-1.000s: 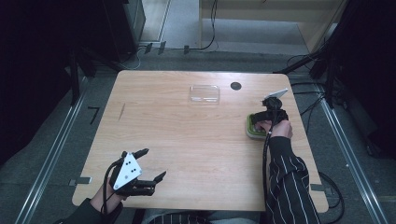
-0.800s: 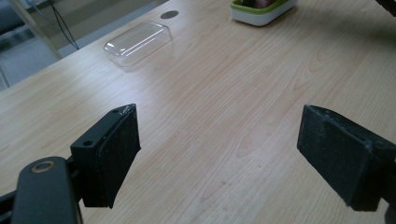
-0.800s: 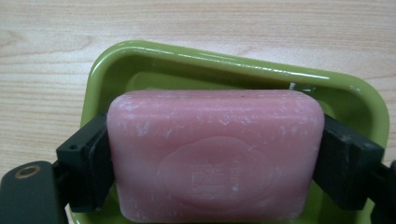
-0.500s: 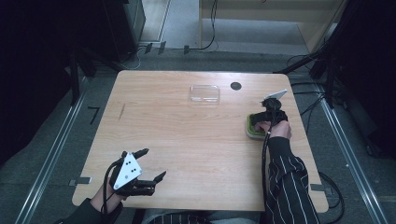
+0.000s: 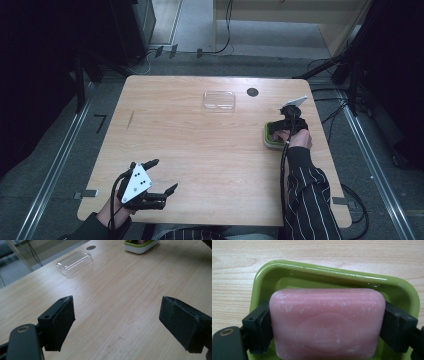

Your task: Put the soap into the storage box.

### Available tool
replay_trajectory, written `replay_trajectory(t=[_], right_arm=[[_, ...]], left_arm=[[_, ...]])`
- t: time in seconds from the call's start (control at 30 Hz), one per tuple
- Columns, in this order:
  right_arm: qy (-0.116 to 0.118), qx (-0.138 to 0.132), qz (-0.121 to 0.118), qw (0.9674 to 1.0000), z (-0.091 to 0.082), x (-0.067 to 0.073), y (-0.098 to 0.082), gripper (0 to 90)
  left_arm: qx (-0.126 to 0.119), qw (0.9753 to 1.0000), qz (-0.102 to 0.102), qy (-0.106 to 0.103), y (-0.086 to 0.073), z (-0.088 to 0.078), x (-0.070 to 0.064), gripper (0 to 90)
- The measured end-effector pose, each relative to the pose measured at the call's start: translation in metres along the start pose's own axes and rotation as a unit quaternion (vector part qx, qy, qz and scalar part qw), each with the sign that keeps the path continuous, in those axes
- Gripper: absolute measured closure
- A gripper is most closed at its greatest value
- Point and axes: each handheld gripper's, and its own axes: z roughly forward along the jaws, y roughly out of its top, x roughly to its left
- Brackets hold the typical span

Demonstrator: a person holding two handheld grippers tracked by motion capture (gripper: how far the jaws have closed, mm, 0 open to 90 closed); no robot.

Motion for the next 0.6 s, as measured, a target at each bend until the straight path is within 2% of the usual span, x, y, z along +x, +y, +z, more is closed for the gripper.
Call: replay_trajectory(t=[0.6], right_arm=[[0.002, 0.009, -0.007, 0.9999, 0.0027, -0.0003, 0.0000, 13.3]], left_arm=[[-0.001, 1.0000, -0.002, 0.001, -0.0002, -0.0001, 0.0003, 14.0]])
